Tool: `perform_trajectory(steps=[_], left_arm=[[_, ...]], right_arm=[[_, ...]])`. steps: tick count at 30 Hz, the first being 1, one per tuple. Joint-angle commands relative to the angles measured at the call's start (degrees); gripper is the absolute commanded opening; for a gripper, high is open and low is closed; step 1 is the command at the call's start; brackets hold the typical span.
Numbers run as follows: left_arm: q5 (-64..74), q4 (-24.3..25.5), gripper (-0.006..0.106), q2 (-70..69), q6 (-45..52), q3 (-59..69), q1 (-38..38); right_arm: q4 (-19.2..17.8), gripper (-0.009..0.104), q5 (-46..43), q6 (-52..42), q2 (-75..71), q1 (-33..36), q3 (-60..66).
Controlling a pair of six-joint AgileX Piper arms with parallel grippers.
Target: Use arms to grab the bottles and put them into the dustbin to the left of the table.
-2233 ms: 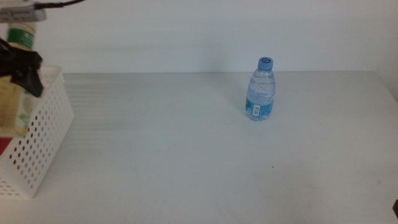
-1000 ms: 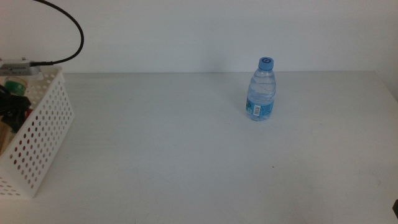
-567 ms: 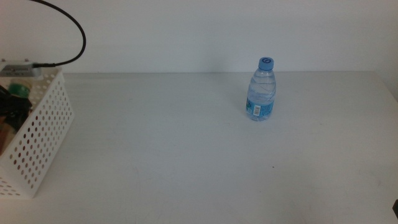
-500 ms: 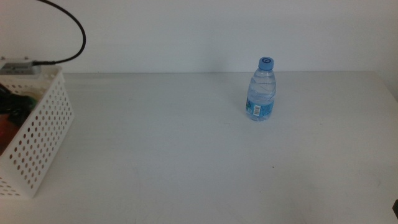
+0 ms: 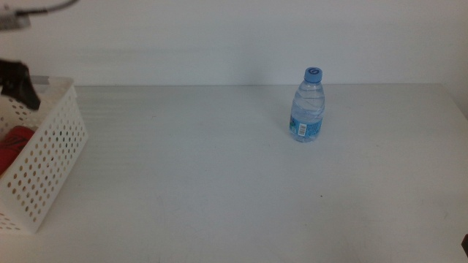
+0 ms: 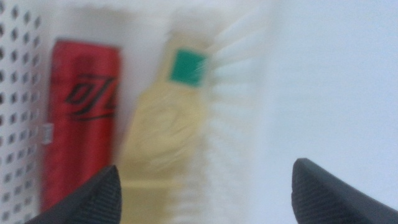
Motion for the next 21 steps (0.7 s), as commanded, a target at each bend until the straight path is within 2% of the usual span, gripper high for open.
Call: perform_trajectory(steps=[1, 3, 10, 17, 21], left_arm=[[4.82, -6.78, 0.090, -6.33, -0.48, -1.39, -0.20], [4.09, -8.92, 0.090, -9.31, -0.48, 0.68, -1.22], [-10.08, -8.57, 0.090, -25.50, -0.81, 14.46, -10.48], [-15.97, -9.63, 0.090, -39.05, -1.28, 27.55, -21.72], [-19.02, -10.06, 0.090, -43.91, -0.43, 31.71, -25.37]], right_arm=[[-0.20, 0.081, -4.47, -0.53, -1.54, -0.27, -1.29], [-0.20, 0.081, -4.47, -0.53, -1.54, -0.27, -1.29], [-0.20, 0.081, -4.47, -0.53, -1.54, -0.27, -1.29], [-0.20, 0.081, -4.47, -0.53, -1.54, -0.27, -1.29], [-0.20, 0.081, -4.47, -0.53, -1.54, -0.27, -1.29]])
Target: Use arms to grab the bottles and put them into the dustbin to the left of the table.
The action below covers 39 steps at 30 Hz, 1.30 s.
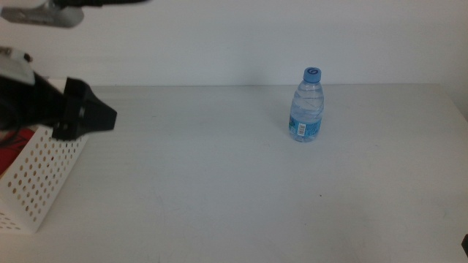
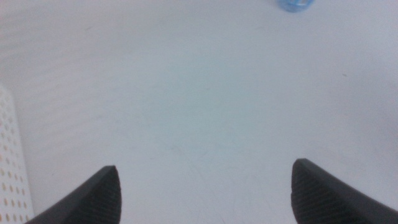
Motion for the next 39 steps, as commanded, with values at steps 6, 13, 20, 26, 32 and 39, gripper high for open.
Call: perform_trajectory(steps=[6, 13, 20, 26, 32, 39], left_arm=[[-3.50, -3.02, 0.090, -9.86, 5.10, 3.87, -3.52], [-5.09, -3.04, 0.090, -19.87, 5.03, 13.89, -3.54], [-15.40, 3.23, 0.090, -26.07, 2.63, 23.24, -12.96], [-22.78, 18.20, 0.090, -26.53, -15.43, 28.05, -23.88], [-26.31, 23.71, 0.090, -26.53, -21.75, 30.83, -29.23], [-26.92, 23.56, 0.090, -26.53, -21.75, 30.88, -29.17]], right_arm=[[-0.20, 0.081, -4.47, -0.53, -1.54, -0.27, -1.29], [-0.20, 0.081, -4.47, -0.53, -1.54, -0.27, -1.29], [-0.20, 0.081, -4.47, -0.53, -1.54, -0.27, -1.29], [-0.20, 0.081, -4.47, -0.53, -1.54, -0.27, -1.29], [-0.20, 0.081, -4.47, -0.53, -1.54, -0.27, -1.29], [-0.20, 0.081, -4.47, -0.53, -1.54, -0.27, -1.29]])
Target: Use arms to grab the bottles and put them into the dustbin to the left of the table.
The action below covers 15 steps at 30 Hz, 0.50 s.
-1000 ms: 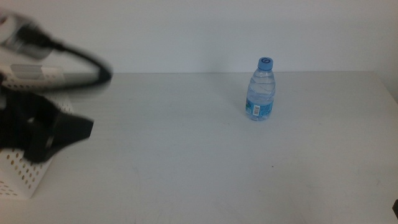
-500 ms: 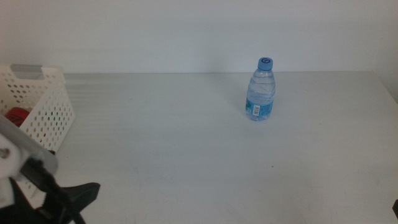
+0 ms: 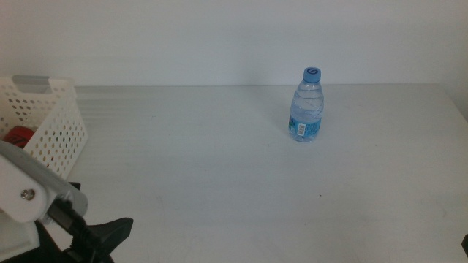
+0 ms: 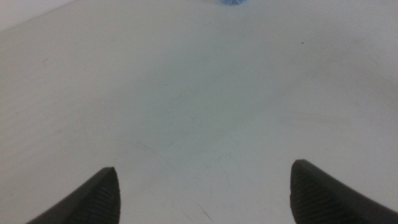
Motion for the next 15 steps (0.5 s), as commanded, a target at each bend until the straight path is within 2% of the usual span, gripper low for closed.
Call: perform_trajectory(steps=[1, 15], left_arm=[[-4.54, 0.07, 0.090, 0.00, -0.81, -1.45, -0.43], [-10.78, -0.45, 0.090, 0.00, -0.99, -1.45, -0.43]], right_arm=[[-0.20, 0.081, -4.47, -0.53, -1.54, -0.27, -1.29], [-0.20, 0.081, -4.47, -0.53, -1.54, -0.27, -1.29]])
